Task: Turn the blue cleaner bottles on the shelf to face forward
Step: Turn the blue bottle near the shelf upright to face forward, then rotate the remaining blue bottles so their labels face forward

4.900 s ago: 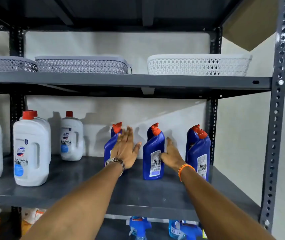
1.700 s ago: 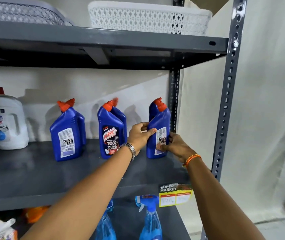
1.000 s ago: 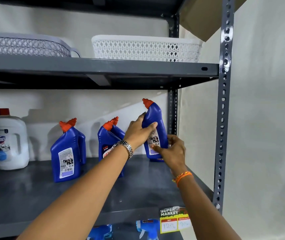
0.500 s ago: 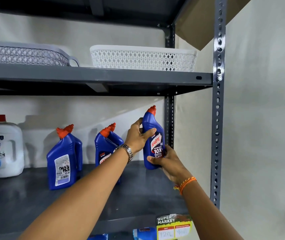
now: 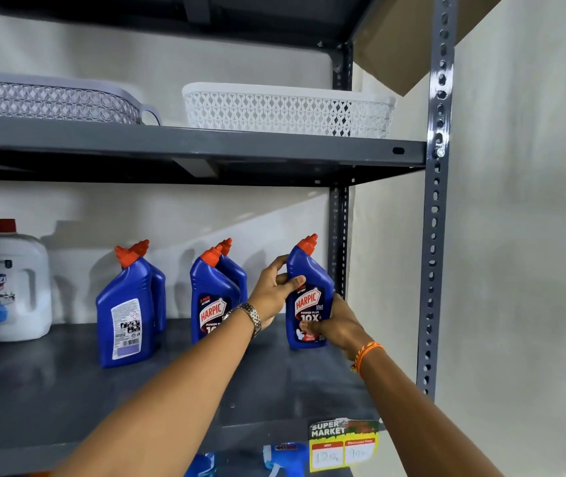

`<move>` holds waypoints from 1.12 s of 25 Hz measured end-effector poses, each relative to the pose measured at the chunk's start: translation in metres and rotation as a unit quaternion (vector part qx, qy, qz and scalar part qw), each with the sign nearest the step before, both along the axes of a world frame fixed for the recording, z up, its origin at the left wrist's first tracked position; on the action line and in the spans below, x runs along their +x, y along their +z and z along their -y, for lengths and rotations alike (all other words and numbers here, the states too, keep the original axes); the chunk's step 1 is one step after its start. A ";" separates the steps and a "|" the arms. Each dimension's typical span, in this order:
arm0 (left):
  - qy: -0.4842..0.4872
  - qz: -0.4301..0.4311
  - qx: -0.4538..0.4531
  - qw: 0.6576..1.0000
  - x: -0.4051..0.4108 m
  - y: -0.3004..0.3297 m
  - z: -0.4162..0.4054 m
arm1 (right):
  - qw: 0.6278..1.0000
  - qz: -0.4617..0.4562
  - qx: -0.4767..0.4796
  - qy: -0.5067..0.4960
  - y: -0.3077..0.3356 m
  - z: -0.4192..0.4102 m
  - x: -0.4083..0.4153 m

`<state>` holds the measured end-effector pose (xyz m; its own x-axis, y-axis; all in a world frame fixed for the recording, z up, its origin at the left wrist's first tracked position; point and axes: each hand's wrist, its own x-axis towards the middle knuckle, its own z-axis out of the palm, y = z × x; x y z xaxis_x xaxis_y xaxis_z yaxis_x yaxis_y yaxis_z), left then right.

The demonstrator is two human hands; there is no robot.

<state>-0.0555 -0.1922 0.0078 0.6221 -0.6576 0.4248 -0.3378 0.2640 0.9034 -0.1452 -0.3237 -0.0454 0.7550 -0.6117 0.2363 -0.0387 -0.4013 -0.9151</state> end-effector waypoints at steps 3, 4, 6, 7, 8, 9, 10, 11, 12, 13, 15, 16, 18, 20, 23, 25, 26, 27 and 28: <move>0.001 -0.017 0.014 1.000 0.002 -0.013 0.002 | 0.999 -0.031 -0.004 -0.008 -0.018 0.006 0.009; 0.004 -0.026 0.017 1.000 0.001 -0.017 0.001 | 0.999 -0.034 -0.005 -0.006 -0.022 0.006 0.009; 0.016 -0.029 0.024 0.999 0.000 -0.020 0.001 | 0.999 -0.032 -0.002 -0.002 -0.025 0.005 0.009; 0.024 -0.022 0.031 0.999 0.002 -0.019 0.001 | 1.000 -0.029 -0.001 0.003 -0.024 0.005 0.009; 0.034 -0.015 0.040 0.999 0.003 -0.018 0.000 | 0.999 -0.033 -0.001 0.004 -0.022 0.001 0.006; 0.047 -0.006 0.046 0.998 0.004 -0.017 -0.002 | 0.999 -0.036 0.001 -0.001 -0.020 -0.002 0.003; 0.059 -0.001 0.047 0.997 0.002 -0.016 -0.006 | 0.999 -0.044 0.002 -0.012 -0.017 -0.007 -0.002; 0.068 0.002 0.044 0.997 -0.002 -0.014 -0.013 | 0.999 -0.042 -0.001 -0.027 -0.015 -0.012 -0.006; 0.077 0.007 0.036 0.996 -0.006 -0.010 -0.024 | 0.999 -0.029 -0.014 -0.044 -0.009 -0.020 -0.011; 0.083 0.011 0.022 0.996 -0.010 -0.005 -0.040 | 0.997 -0.004 -0.033 -0.070 -0.004 -0.029 -0.016; 0.093 0.006 -0.023 0.995 -0.009 0.002 -0.086 | 0.987 0.055 -0.085 -0.127 0.010 -0.054 -0.026; 0.102 -0.004 -0.052 0.993 -0.005 0.004 -0.115 | 0.981 0.087 -0.102 -0.141 0.017 -0.071 -0.031; 0.149 -0.023 -0.102 0.983 0.009 0.005 -0.178 | 0.971 0.158 -0.139 -0.116 0.029 -0.109 -0.033; 0.234 -0.041 -0.122 0.964 0.033 0.001 -0.231 | 0.969 0.209 -0.128 -0.039 0.038 -0.151 -0.020; 0.358 -0.074 -0.083 0.927 0.083 -0.012 -0.276 | 0.977 0.175 -0.019 0.122 0.037 -0.217 0.026; 0.372 -0.091 -0.018 0.924 0.107 -0.021 -0.283 | 0.978 0.112 -0.012 0.176 0.029 -0.251 0.062; 0.361 -0.093 0.003 0.928 0.115 -0.023 -0.284 | 0.980 0.078 -0.034 0.180 0.024 -0.261 0.080; 0.344 -0.092 0.016 0.934 0.122 -0.025 -0.282 | 0.983 0.047 -0.049 0.170 0.018 -0.268 0.096; 0.319 -0.088 0.025 0.943 0.127 -0.025 -0.280 | 0.987 0.018 -0.049 0.155 0.015 -0.271 0.110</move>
